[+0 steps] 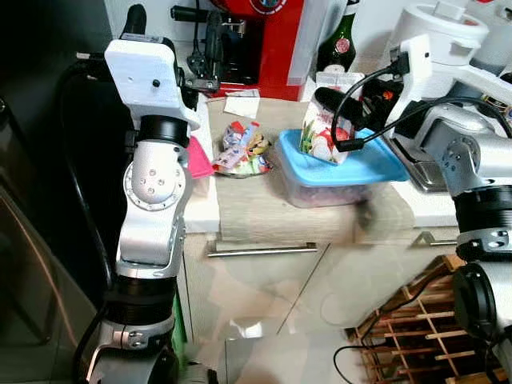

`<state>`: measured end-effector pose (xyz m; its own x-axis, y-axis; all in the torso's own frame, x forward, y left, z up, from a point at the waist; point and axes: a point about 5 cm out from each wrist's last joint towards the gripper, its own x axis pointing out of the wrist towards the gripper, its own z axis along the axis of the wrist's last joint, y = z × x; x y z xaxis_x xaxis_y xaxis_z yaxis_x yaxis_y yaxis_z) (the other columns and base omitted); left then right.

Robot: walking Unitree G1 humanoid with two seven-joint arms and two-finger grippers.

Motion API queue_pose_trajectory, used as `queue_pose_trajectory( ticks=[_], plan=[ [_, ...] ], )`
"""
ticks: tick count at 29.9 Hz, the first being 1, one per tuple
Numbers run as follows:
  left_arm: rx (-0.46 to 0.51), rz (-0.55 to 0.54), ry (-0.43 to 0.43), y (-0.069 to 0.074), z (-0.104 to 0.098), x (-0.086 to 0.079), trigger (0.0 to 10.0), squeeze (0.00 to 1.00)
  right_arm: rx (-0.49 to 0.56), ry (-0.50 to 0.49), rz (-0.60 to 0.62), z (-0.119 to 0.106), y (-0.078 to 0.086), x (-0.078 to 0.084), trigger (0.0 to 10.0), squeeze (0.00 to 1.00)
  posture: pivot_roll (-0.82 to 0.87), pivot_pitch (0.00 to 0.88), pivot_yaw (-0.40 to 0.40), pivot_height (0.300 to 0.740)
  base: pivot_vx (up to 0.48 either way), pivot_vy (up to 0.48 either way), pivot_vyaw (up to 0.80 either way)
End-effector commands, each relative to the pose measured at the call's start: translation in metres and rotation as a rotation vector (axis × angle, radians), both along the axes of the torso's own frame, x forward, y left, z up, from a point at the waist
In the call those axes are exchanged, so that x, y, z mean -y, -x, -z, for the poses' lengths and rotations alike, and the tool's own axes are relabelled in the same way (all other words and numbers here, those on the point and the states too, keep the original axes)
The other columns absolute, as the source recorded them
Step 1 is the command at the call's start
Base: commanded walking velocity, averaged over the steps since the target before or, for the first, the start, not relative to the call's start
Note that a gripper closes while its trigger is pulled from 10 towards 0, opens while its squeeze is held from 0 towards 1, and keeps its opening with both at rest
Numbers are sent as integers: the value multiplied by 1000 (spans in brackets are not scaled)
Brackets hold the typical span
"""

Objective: Restocking fridge

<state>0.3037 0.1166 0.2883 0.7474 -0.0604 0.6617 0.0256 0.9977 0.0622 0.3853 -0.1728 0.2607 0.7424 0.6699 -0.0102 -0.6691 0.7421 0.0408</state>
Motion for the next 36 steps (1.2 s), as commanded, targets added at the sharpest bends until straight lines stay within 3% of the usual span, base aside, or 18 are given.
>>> queue_pose_trajectory(
  ticks=[1, 7, 13, 14, 15, 16, 17, 18, 19, 20, 23, 24, 36],
  plan=[
    [0, 26, -12, -1, -1, 6, 10000, 0, -13, 20, 0, 4, -1, 0, 0, 0, -27, 0, -80, 740, 0, 0, 0],
    [1, 28, -13, -2, -2, 6, 10000, 0, 9, 18, -43, 1, 0, -3, 0, 0, -27, 0, -81, 740, 0, 0, 0],
    [-1, 37, -14, -2, -1, 8, 10000, 0, 23, 32, 32, 1, -5, 1, 0, 0, -30, 0, -83, 740, 0, 0, 0],
    [-1, 38, -14, -2, -1, 8, 10000, 0, 20, 29, 56, 1, -7, 3, 1725, 0, -31, 0, -83, 740, 0, 0, 0],
    [-1, 38, -14, -2, -1, 8, 10000, 0, 20, 29, 56, 1, -7, 3, 1725, 0, -31, 0, -83, 740, 0, 0, 0],
    [-2, 39, -14, -2, -1, 8, 10000, 0, 13, 21, 70, 2, -8, 5, 2863, 0, -33, 0, -83, 740, 0, 0, 0],
    [-2, 39, -13, -2, -1, 8, 10000, 0, 7, 17, 70, 2, -7, 6, 196, 165, -34, 0, -83, 740, 0, 0, 0],
    [-2, 41, -13, -2, -1, 8, 10000, 0, 8, 12, 69, 2, -7, 7, 1922, 992, -35, 0, -82, 740, 0, 0, 0],
    [-2, 42, -13, -3, -1, 9, 10000, 0, 8, 10, 67, 2, -7, 7, 2235, 1000, -37, 0, -81, 740, 0, 0, 0],
    [-2, 44, -13, -3, -1, 9, 10000, 0, 16, 23, 60, 3, -6, 7, 0, 1000, -39, 0, -80, 740, 0, 0, 0],
    [-2, 49, -14, -3, -1, 10, 10000, 0, 23, 32, 47, 4, -4, 6, 0, 1000, -44, 0, -78, 740, 0, 0, 0],
    [-2, 50, -14, -3, -1, 10, 10000, 0, 25, 27, 41, 3, -4, 5, 0, 0, -44, 0, -78, 740, 0, 0, 0],
    [-11, 63, -18, -5, 0, 12, 10000, 0, 36, -9, 19, 1, -2, 2, 0, 0, -45, 0, -77, 740, 0, 0, 0]
  ],
)
